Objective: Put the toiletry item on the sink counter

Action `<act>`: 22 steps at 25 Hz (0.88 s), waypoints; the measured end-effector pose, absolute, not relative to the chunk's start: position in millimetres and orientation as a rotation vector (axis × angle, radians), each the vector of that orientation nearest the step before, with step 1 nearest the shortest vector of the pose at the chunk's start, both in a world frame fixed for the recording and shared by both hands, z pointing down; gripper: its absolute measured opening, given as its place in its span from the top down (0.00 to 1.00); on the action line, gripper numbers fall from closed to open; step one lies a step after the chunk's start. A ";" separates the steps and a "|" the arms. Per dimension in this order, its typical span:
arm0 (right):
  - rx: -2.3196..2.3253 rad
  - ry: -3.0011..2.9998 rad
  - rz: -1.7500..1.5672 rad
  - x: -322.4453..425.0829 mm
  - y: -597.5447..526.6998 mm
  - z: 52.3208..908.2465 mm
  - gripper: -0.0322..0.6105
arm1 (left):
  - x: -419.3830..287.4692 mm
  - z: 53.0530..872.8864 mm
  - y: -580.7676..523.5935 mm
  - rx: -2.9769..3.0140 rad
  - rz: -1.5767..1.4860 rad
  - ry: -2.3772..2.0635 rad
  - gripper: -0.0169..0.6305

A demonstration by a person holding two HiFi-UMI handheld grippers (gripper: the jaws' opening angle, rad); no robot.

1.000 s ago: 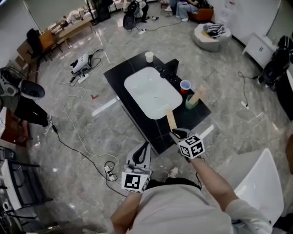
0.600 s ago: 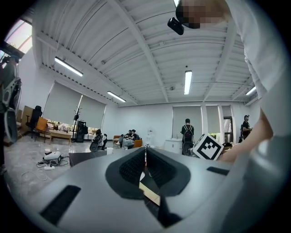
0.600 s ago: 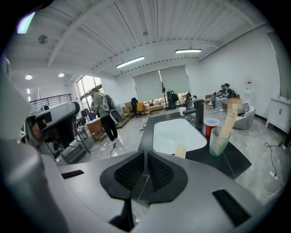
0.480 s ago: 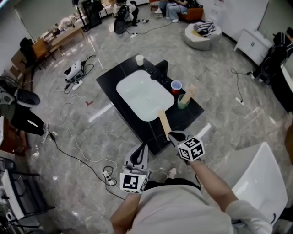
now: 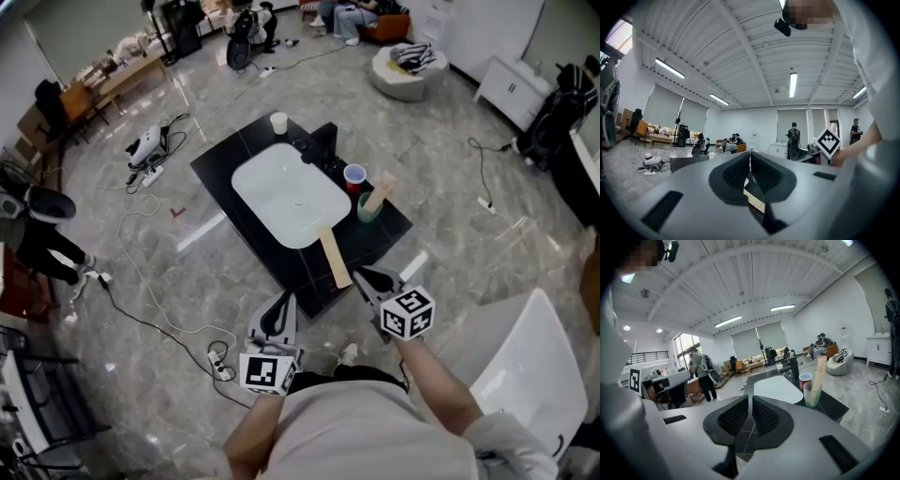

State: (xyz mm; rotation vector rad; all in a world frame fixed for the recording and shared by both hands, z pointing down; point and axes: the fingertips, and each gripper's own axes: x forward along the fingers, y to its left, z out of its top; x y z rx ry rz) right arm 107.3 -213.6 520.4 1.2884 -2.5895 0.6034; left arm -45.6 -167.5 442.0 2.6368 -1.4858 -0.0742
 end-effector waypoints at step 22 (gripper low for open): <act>1.407 -2.880 0.095 124.1 -171.7 371.0 0.87 | -58.0 437.5 -169.6 2.642 -0.039 -1.553 0.95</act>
